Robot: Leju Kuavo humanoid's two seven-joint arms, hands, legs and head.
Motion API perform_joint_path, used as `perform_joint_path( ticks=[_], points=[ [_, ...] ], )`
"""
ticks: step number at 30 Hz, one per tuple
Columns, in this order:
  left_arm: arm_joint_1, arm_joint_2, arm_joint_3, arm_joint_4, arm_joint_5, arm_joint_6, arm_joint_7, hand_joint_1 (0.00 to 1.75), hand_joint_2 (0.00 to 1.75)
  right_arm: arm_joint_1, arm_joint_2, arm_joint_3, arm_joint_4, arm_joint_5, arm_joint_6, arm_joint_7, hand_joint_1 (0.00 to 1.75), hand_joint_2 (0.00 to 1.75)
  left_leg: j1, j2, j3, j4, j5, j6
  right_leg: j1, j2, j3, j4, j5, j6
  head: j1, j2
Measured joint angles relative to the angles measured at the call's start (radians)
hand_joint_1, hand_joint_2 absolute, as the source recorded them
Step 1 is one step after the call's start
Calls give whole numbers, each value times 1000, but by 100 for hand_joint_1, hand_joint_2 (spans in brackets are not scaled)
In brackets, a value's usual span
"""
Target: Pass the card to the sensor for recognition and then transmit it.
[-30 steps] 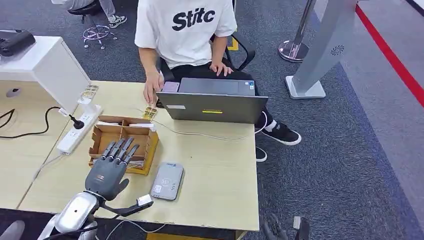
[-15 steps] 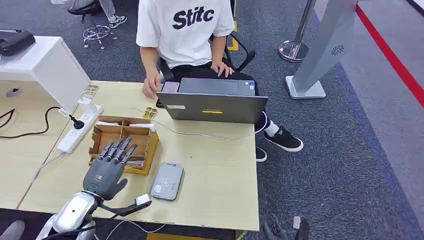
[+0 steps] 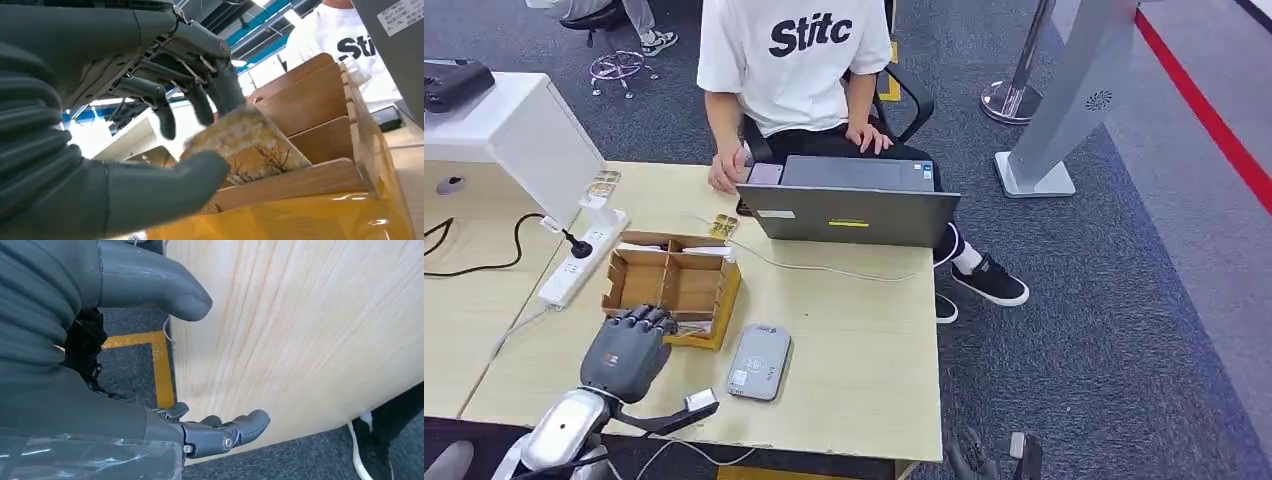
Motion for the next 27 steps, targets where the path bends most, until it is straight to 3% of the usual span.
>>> perform_joint_path(
  ticks=[15, 22, 27],
  points=[
    [1, -9, 6, 1, 6, -1, -3, 175, 175, 1, 0, 0, 3, -1, 0, 0, 0, 175, 0, 0, 0, 0, 0, 0, 0, 0, 0, 0, 0, 0, 0, 0],
    [8, -36, 25, -19, -12, 58, 16, 175, 175, 2, 0, 0, 5, -3, -2, -3, 0, 175, 0, 0, 0, 0, 0, 0, 0, 0, 0, 0, 0, 0, 0, 0],
    [9, -50, 36, -38, -12, 61, 19, 175, 175, 4, 0, 0, 5, -3, -3, -3, 0, 175, 0, 0, 0, 0, 0, 0, 0, 0, 0, 0, 0, 0, 0, 0]
  ],
)
